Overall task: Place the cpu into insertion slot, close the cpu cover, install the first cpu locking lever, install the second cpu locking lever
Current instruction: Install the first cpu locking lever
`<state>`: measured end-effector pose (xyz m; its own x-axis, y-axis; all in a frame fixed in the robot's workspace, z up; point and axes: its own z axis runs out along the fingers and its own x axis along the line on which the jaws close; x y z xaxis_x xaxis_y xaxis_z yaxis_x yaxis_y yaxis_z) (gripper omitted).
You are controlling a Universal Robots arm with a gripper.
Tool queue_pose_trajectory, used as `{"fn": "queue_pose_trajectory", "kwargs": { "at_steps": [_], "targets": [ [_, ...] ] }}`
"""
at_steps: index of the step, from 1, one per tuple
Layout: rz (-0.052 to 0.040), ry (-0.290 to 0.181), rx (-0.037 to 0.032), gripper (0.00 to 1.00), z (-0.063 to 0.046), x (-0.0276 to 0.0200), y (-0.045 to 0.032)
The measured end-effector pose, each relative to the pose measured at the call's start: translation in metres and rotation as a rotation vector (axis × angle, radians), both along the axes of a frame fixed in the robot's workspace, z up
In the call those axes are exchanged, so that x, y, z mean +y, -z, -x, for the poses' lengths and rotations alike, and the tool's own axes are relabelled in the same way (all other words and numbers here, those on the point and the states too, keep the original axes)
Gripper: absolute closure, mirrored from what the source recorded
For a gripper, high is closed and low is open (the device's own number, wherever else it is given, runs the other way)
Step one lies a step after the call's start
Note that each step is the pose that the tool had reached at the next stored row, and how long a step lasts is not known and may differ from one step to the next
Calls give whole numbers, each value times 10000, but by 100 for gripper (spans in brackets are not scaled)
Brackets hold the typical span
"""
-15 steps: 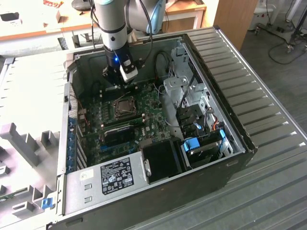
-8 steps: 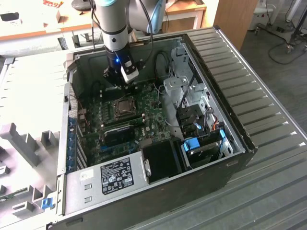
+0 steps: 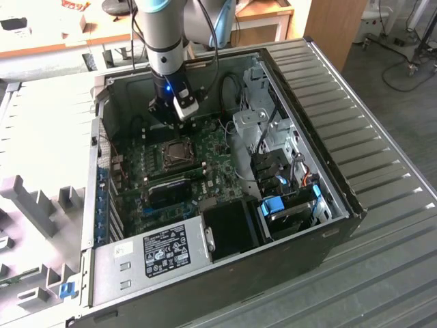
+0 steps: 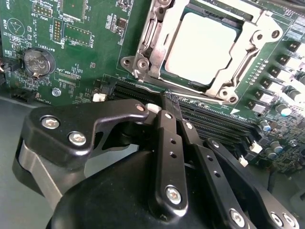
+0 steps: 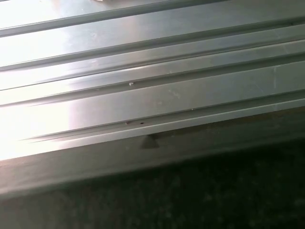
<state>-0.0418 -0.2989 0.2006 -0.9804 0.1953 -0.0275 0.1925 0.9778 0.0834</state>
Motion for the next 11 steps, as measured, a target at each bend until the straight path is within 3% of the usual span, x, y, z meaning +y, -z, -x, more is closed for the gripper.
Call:
{"fn": "queue_pose_trajectory", "kwargs": {
  "at_steps": [11],
  "targets": [
    [0, -1, 0, 90, -10, -1, 32]
  ]
}}
